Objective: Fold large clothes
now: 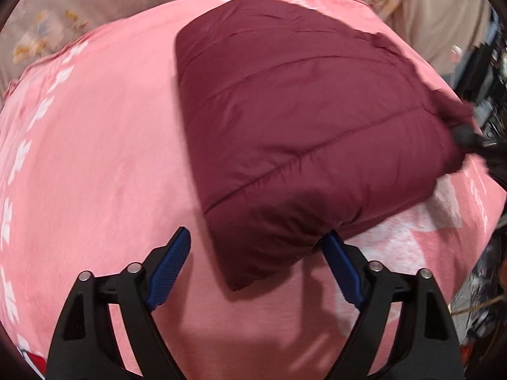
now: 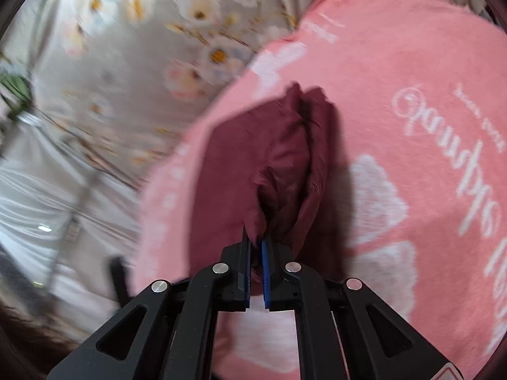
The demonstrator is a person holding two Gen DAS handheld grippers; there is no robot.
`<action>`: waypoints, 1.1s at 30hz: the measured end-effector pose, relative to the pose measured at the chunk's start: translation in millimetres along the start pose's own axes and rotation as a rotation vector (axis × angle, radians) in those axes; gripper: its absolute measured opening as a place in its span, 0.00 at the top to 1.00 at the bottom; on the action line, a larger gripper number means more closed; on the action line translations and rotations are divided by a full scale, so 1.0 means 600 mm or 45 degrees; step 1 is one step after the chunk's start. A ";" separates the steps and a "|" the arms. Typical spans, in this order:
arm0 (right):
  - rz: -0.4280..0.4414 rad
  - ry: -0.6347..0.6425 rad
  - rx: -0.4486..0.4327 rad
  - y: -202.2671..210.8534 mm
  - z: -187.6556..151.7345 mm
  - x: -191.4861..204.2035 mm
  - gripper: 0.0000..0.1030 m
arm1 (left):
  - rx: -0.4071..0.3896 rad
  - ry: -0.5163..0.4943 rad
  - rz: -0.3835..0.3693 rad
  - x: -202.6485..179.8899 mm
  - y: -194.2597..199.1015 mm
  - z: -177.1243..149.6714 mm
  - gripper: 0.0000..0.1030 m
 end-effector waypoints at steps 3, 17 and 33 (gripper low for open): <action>-0.230 0.077 0.054 -0.024 -0.023 -0.015 0.96 | -0.029 0.049 0.006 0.024 0.014 0.003 0.22; -0.556 0.202 0.121 -0.090 -0.057 -0.027 0.93 | 0.020 0.027 0.050 0.033 0.001 -0.009 0.23; -0.669 0.491 -0.141 -0.083 0.027 0.103 0.85 | -0.328 -0.045 0.052 -0.025 0.102 0.118 0.20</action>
Point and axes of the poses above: each gripper's, at about its wrist camera, not at the fingertips, and y roughly against the way its jaws point, x to its left, z to its top, the point moved 2 cm from there along -y, roughly the way its jaws point, and after that the axes turned 7 degrees about -z, right-handed, at the moved point
